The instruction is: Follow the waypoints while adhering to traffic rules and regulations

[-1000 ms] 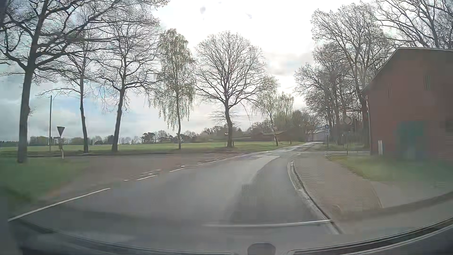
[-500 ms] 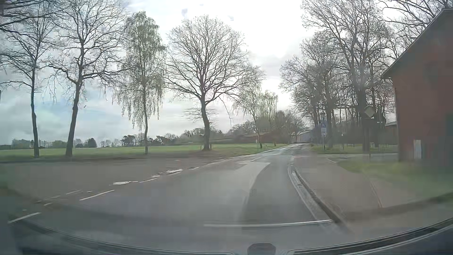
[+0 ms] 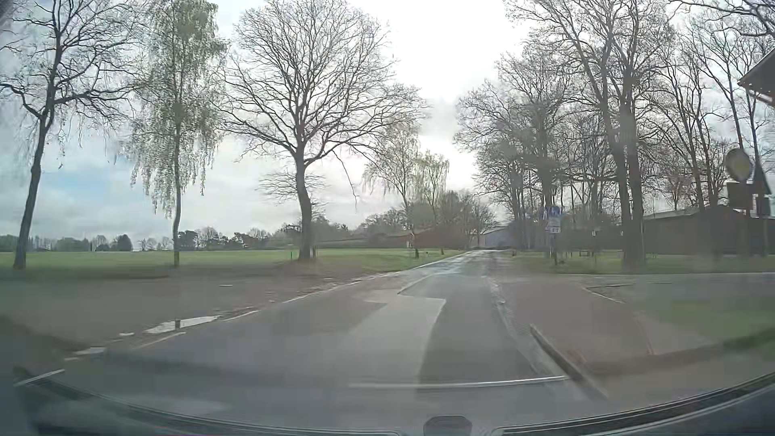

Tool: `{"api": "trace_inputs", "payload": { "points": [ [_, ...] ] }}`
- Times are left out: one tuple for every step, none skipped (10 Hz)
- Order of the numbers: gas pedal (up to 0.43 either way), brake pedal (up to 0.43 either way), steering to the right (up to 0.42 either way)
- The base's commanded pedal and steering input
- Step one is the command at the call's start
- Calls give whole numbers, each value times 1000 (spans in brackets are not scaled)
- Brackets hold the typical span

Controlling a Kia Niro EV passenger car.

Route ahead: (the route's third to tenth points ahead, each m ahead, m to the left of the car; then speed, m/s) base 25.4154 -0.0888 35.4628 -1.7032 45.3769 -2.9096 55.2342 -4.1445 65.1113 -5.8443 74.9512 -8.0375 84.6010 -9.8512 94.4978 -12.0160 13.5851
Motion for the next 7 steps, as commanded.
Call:
{"api": "trace_inputs", "payload": {
  "points": [
    [197, 0, 50],
    [197, 0, 50],
    [197, 0, 50],
    [197, 0, 50],
    [197, 6, 49],
    [197, 0, 48],
    [197, 0, 43]
  ]
}}
